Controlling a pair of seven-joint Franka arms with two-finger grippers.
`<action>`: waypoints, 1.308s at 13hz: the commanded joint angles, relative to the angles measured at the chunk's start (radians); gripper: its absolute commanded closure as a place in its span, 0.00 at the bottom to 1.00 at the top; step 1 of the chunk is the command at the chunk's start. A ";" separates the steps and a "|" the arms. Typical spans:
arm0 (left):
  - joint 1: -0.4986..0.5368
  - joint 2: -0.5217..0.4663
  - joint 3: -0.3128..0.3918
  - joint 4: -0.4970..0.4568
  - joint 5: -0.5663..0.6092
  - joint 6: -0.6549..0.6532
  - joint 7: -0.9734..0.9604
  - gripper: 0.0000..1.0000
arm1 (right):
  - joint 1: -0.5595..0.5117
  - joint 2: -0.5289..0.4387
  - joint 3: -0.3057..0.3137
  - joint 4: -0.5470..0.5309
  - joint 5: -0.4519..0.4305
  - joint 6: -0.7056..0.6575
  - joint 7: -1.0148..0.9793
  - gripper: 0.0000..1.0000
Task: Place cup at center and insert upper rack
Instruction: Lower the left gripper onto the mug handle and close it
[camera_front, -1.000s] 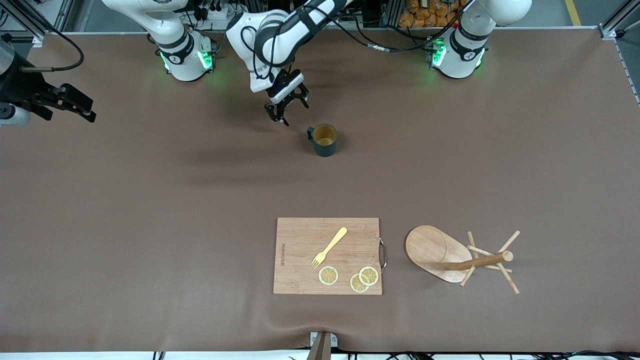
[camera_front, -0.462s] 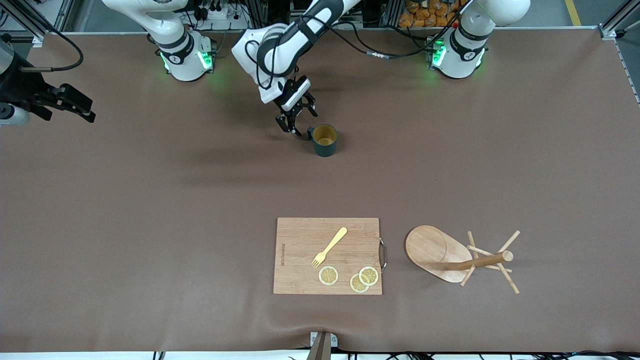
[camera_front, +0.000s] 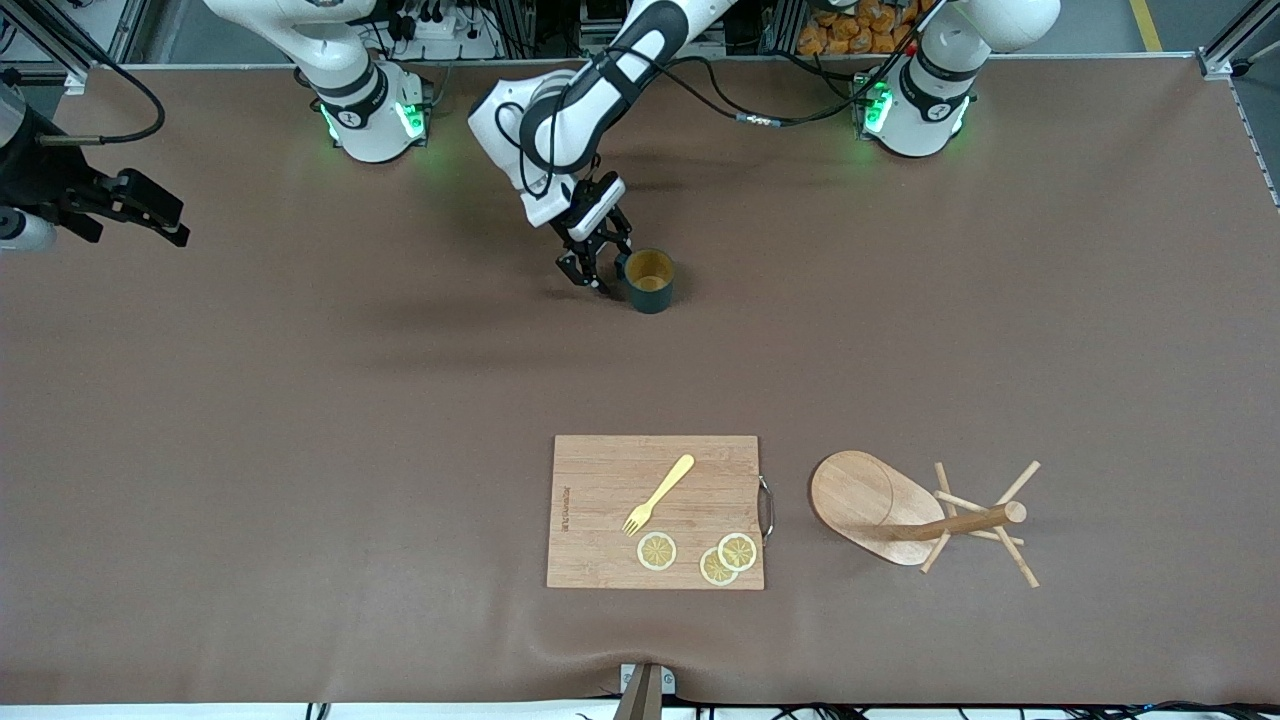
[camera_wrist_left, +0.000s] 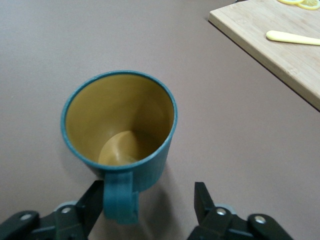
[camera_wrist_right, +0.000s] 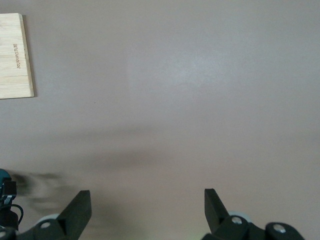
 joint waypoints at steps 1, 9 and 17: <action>-0.013 0.023 0.015 0.030 0.020 0.003 -0.044 0.31 | -0.024 0.003 0.011 0.007 0.003 -0.018 -0.011 0.00; -0.010 0.020 0.015 0.029 0.017 0.014 -0.049 0.54 | -0.022 -0.002 0.009 -0.008 0.002 -0.012 -0.005 0.00; -0.010 0.023 0.009 0.024 0.008 0.017 -0.082 0.69 | -0.024 -0.005 0.009 -0.005 0.002 -0.021 -0.006 0.00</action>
